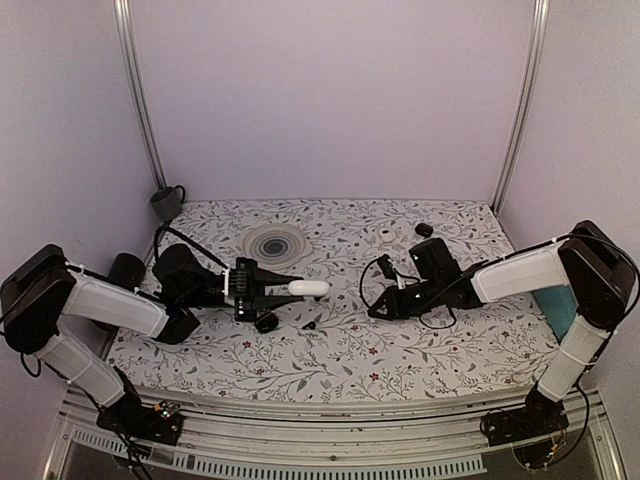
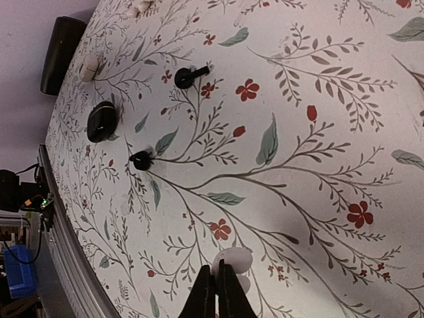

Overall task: Insert the wireless bluetooth earbuds into the charging case
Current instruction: Place the left earbud at the center of the board, then open the charging case.

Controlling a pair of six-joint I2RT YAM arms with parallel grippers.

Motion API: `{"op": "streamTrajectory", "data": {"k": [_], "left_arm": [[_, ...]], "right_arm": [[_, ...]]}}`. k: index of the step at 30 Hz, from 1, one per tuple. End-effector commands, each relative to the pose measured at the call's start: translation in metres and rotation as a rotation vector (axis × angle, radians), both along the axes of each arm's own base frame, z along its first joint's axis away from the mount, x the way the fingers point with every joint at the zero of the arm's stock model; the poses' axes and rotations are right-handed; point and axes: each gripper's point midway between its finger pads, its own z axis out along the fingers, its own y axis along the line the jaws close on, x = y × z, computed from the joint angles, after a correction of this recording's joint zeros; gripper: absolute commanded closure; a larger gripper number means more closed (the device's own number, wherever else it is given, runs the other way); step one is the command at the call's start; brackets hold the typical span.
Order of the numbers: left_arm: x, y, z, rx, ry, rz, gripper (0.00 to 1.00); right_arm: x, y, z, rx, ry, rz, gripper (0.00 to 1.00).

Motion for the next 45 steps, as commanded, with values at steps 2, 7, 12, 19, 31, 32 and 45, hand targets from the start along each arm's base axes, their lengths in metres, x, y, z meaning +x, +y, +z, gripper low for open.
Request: {"op": "streamTrajectory", "data": {"k": [2,7,12,19,31,32,45], "left_arm": [[0.002,0.004,0.002,-0.023,0.02,0.012,1.0],[0.002,0.004,-0.001,-0.022,0.032,0.009,1.0],[0.003,0.004,0.002,-0.026,0.053,-0.002,1.0],[-0.004,0.004,0.013,-0.033,0.042,-0.073,1.0],[-0.015,-0.007,0.024,0.013,0.019,-0.163,1.0],[-0.016,-0.008,0.024,0.018,0.019,-0.168,1.0],[-0.021,-0.012,0.024,0.042,0.012,-0.17,1.0]], "right_arm": [[0.003,-0.004,-0.011,-0.051,0.005,-0.033,0.89],[0.003,-0.007,0.003,-0.055,-0.029,-0.028,0.65],[0.001,-0.006,0.065,0.028,-0.202,0.018,0.5],[-0.054,0.026,0.159,0.133,-0.729,0.185,0.3],[-0.073,0.054,0.197,0.067,-1.176,0.208,0.24],[-0.072,0.055,0.202,0.073,-1.193,0.204,0.24],[-0.091,0.07,0.223,0.157,-1.251,0.283,0.24]]}}
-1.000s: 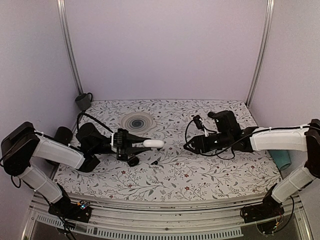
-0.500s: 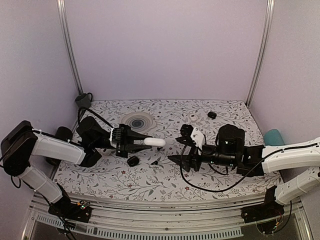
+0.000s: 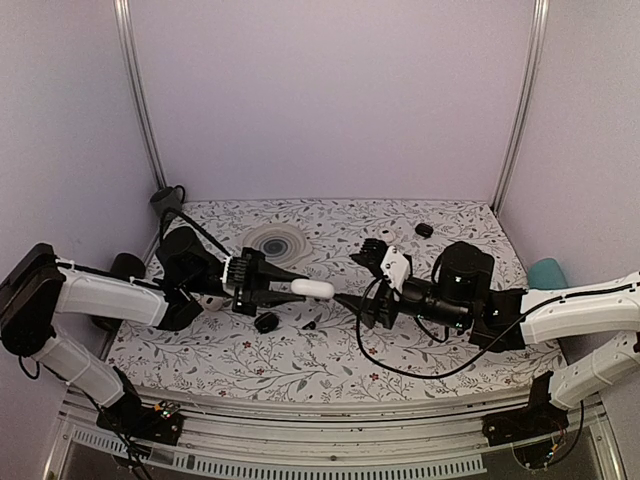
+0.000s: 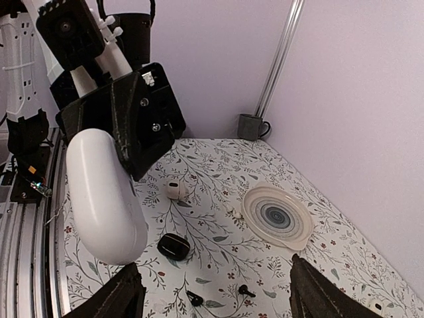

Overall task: Insert the wireless bluetooth earbuds into the charging case
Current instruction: Open the charging case.

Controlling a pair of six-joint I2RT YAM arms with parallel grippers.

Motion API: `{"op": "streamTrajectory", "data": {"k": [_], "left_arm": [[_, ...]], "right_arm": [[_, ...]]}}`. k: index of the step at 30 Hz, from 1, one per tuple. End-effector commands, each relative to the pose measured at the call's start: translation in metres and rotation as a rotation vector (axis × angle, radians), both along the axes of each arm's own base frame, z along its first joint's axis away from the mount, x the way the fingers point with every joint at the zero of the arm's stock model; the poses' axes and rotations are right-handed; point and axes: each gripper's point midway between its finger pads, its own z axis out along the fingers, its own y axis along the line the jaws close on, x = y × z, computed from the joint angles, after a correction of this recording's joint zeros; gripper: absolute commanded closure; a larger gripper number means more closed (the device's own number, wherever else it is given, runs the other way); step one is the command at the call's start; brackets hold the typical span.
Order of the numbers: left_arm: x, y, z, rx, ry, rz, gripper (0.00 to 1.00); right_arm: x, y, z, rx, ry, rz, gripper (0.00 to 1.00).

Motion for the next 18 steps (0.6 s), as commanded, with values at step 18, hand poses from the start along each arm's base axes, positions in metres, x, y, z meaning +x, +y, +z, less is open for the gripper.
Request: {"op": "streamTrajectory", "data": {"k": [18], "left_arm": [[-0.008,-0.006,-0.001,0.028,-0.01,-0.018,1.0]], "right_arm": [[-0.01,0.009,0.048,0.087,-0.087,0.012,0.23]]}}
